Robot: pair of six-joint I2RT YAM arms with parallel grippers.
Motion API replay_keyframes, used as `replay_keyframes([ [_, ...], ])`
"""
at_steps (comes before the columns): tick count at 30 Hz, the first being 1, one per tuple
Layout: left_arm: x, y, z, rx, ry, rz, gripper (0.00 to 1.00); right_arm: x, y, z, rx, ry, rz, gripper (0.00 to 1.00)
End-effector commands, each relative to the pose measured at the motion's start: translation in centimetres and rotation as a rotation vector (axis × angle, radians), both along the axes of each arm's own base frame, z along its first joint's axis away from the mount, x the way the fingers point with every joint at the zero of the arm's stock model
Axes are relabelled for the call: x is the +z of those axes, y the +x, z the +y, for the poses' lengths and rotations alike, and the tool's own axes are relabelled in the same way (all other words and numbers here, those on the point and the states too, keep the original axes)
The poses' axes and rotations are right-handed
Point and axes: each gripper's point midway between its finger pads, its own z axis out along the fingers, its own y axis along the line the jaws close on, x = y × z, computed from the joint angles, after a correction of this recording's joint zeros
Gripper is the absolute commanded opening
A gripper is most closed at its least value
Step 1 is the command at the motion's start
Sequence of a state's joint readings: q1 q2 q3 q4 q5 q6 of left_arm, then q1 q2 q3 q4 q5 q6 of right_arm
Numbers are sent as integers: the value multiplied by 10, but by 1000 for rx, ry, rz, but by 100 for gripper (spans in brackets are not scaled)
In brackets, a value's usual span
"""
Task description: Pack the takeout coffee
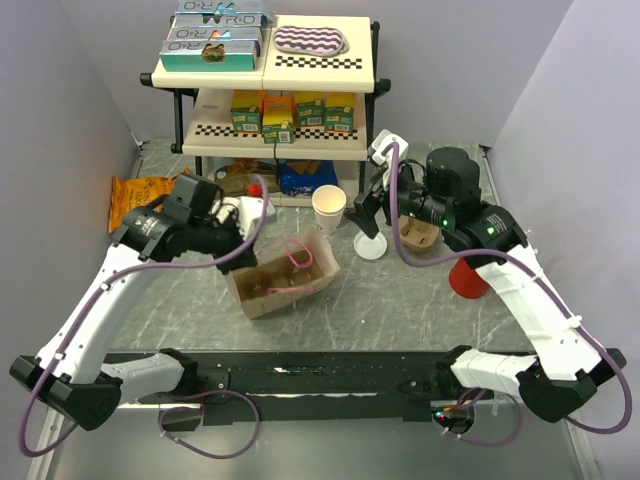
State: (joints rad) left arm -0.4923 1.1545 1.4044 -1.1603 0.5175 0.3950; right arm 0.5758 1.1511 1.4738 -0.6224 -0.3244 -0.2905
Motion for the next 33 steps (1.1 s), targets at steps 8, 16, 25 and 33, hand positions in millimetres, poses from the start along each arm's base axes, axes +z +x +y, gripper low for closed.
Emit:
replay_keyframes([
  [8,37,53,8,124,-88,-199,50,5,-6,11,68,43,44,100],
  [16,114,71,18,289,-215,-390,98,-8,2,12,77,11,49,100],
  [25,114,119,94,728,-131,-476,99,-9,5,32,203,-5,53,100],
  [33,78,154,112,799,-85,-269,99,22,41,68,396,-13,-119,90],
])
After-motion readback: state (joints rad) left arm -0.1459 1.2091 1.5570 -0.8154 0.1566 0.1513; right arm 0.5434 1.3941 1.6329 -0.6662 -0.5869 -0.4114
